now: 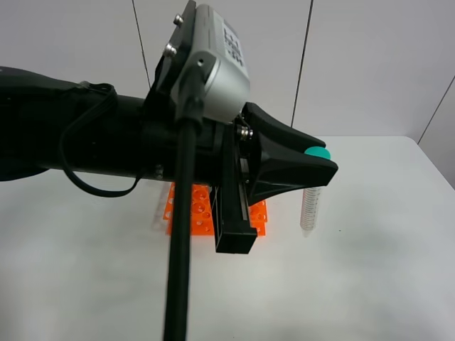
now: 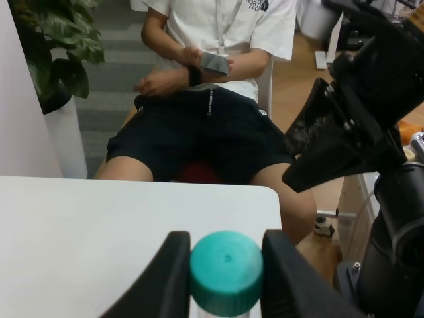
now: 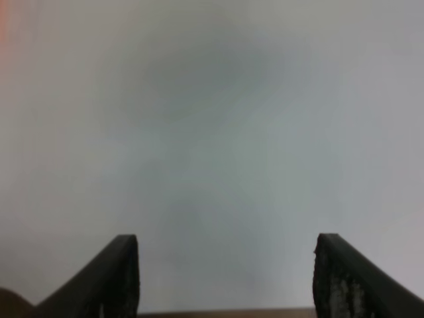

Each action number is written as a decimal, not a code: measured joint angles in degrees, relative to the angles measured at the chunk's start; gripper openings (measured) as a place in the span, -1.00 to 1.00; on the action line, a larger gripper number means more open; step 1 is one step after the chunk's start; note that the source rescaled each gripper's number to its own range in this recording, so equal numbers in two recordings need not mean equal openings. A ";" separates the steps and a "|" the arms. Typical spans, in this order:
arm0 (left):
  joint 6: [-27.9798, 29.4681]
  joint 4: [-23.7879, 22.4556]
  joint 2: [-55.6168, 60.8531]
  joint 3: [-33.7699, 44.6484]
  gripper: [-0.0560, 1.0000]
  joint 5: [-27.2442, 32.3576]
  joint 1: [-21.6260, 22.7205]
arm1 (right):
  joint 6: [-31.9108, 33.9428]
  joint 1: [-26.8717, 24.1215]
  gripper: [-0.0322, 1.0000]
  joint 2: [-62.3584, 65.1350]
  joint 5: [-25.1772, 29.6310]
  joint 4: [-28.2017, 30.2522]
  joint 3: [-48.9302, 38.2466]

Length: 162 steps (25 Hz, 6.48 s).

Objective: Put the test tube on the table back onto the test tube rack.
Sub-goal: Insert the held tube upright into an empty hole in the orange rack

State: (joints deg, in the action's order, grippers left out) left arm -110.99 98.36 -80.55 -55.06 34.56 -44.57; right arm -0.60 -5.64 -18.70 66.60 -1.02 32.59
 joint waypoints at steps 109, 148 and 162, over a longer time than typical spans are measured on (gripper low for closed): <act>113.68 -102.97 -23.48 1.09 -0.89 -64.77 20.74 | 0.60 6.28 0.24 19.06 -7.69 0.62 -4.28; 118.59 -103.10 -26.49 -0.90 -0.89 -63.14 20.68 | 0.60 6.28 0.24 19.06 -7.69 0.62 -4.28; 118.59 -103.10 -27.20 -0.91 -0.89 -62.82 21.31 | 0.60 6.28 0.24 19.06 -7.75 0.62 -4.28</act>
State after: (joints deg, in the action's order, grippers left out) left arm 7.60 -4.74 -107.75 -55.98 -28.26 -23.25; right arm 0.00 0.64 0.37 58.86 -0.40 28.32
